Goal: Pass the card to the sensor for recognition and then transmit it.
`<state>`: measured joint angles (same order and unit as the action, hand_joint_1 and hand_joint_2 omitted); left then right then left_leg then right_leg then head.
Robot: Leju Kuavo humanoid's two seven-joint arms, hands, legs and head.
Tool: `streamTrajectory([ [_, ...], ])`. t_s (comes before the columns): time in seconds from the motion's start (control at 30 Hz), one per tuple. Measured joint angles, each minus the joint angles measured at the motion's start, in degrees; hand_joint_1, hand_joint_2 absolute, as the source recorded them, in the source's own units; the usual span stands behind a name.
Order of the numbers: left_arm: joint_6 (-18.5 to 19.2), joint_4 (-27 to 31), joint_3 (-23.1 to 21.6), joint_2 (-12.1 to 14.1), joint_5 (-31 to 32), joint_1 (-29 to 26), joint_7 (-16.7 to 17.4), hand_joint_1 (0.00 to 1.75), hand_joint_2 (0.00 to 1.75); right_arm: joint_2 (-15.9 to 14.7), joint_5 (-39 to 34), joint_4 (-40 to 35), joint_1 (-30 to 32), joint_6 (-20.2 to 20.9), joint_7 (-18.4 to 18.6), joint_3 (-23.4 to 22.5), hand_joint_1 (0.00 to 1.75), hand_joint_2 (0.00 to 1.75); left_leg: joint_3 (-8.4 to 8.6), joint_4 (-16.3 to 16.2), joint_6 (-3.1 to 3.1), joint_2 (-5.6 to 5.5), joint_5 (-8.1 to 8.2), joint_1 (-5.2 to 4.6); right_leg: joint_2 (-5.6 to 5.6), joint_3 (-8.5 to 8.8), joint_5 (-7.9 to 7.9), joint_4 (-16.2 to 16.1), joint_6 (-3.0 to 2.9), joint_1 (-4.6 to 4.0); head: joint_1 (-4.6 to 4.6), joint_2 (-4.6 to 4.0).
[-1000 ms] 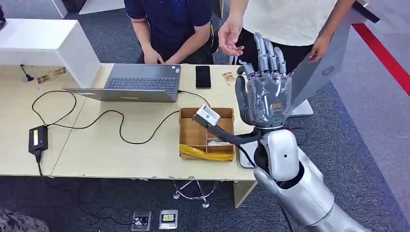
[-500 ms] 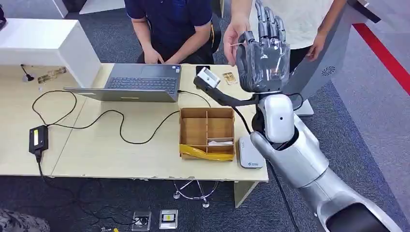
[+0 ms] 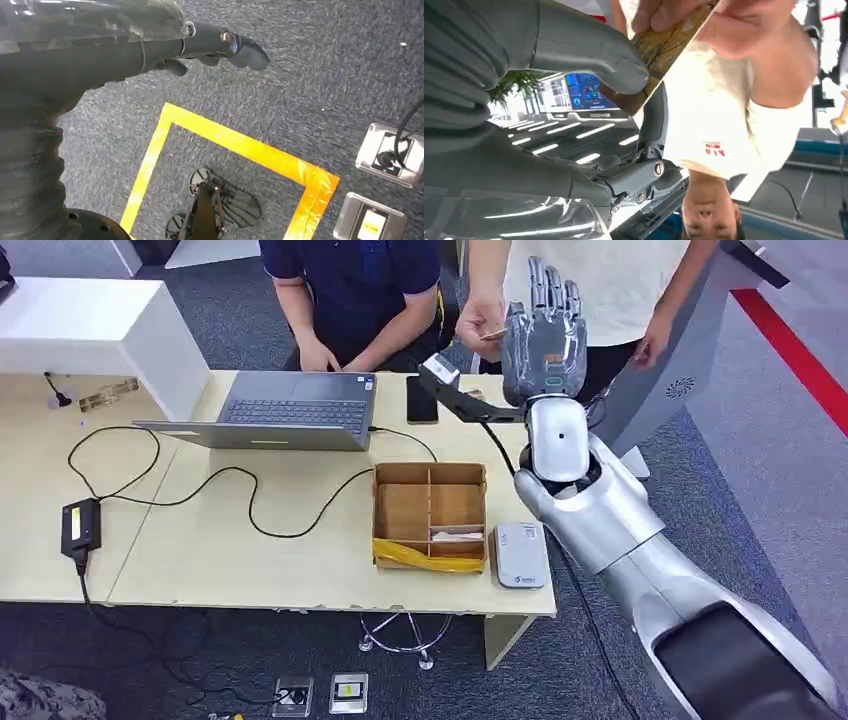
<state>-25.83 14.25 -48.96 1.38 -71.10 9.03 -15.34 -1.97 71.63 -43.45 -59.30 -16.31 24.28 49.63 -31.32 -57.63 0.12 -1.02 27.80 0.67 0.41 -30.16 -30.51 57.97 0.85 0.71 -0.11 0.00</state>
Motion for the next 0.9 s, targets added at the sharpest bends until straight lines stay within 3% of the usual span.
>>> streamTrajectory([
  [0.27,0.0,0.0,0.0,0.0,-0.1,-0.1,-0.2,0.00,1.75,-0.2,-0.3,4.0,-0.6,0.5,0.5,0.6,0.00,1.75,0.00,0.0,0.00,0.01,0.00,0.01,0.01,-0.02,0.00,0.0,0.00,-0.01,0.00,-0.02],
  [0.5,0.0,0.0,0.0,0.0,0.2,-0.1,-0.3,0.00,1.75,-1.4,-2.4,4.8,-0.5,-2.8,0.4,1.3,0.00,1.75,0.01,0.0,0.00,0.04,0.00,0.01,0.03,-0.06,0.00,0.0,0.00,0.00,0.00,-0.02],
  [0.63,-0.4,0.0,0.1,-0.1,-0.3,-0.6,-0.9,0.00,1.75,-4.9,-4.5,2.1,1.1,-5.3,1.2,1.0,0.00,1.75,0.03,-0.1,0.00,0.05,0.00,0.00,0.04,-0.04,0.00,0.0,0.00,0.00,0.00,0.00],
  [0.9,-0.6,0.0,0.2,-0.2,-1.0,-2.1,-1.6,0.00,1.75,-14.7,-4.6,-9.7,10.8,-8.0,5.4,-3.3,0.00,1.75,0.04,-0.1,0.03,0.05,0.04,0.00,0.02,-0.03,0.00,-0.1,0.00,0.01,0.00,0.00],
])
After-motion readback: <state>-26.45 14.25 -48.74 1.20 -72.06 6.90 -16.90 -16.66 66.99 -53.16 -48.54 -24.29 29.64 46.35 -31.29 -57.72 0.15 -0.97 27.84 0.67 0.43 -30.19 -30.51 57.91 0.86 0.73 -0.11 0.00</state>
